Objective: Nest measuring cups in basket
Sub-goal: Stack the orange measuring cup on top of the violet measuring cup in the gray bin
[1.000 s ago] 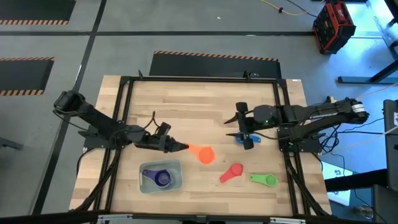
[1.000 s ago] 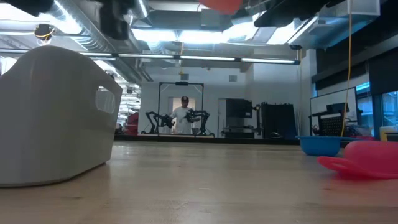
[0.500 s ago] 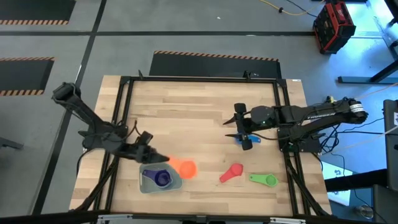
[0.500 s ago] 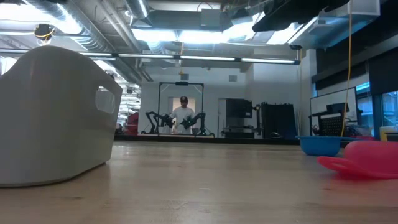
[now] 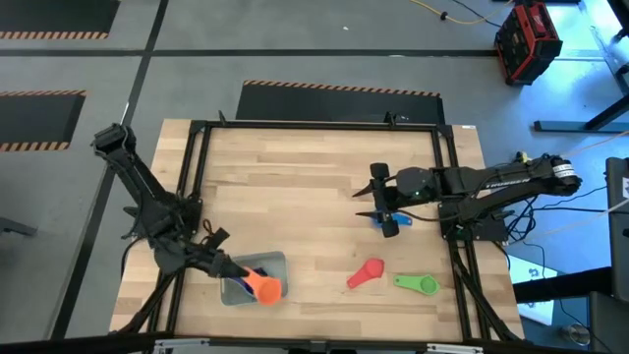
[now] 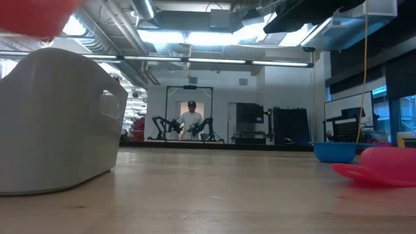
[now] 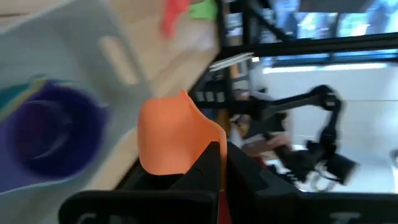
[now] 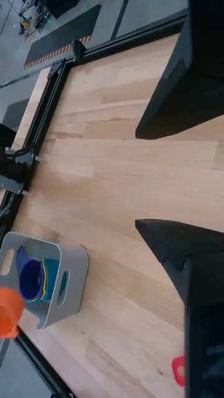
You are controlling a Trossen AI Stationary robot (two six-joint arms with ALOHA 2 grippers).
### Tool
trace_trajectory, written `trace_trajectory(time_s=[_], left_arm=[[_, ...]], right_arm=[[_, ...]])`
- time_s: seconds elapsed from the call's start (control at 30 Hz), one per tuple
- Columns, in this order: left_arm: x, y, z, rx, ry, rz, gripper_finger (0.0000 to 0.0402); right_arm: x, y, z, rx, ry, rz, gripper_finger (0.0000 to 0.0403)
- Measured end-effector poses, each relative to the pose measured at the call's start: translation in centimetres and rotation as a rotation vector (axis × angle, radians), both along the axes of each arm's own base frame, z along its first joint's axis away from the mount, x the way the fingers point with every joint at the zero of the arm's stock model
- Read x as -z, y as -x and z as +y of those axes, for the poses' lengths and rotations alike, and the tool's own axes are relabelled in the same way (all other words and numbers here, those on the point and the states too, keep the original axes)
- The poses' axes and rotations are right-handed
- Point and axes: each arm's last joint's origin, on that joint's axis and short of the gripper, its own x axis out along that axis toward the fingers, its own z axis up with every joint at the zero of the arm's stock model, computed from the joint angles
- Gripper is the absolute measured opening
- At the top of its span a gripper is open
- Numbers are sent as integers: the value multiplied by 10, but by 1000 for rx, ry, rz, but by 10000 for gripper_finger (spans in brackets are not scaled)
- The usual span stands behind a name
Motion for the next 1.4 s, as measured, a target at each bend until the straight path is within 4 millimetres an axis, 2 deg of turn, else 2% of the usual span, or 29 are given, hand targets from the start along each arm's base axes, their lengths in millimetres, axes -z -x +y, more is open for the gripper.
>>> trace_trajectory(time_s=[0.17,0.43,0.87,1.1,1.4], left_arm=[[10,5,2,-27,-29,89,2],[14,6,4,-42,-29,123,2],[19,8,5,8,-26,194,29],[20,8,4,40,36,245,70],[25,6,9,107,33,349,133]], right_arm=[[0,0,0,0,0,0,233],[0,0,0,0,0,0,225],[0,0,0,0,0,0,225],[0,0,0,0,0,0,233],[0,0,0,-1,0,1,225]])
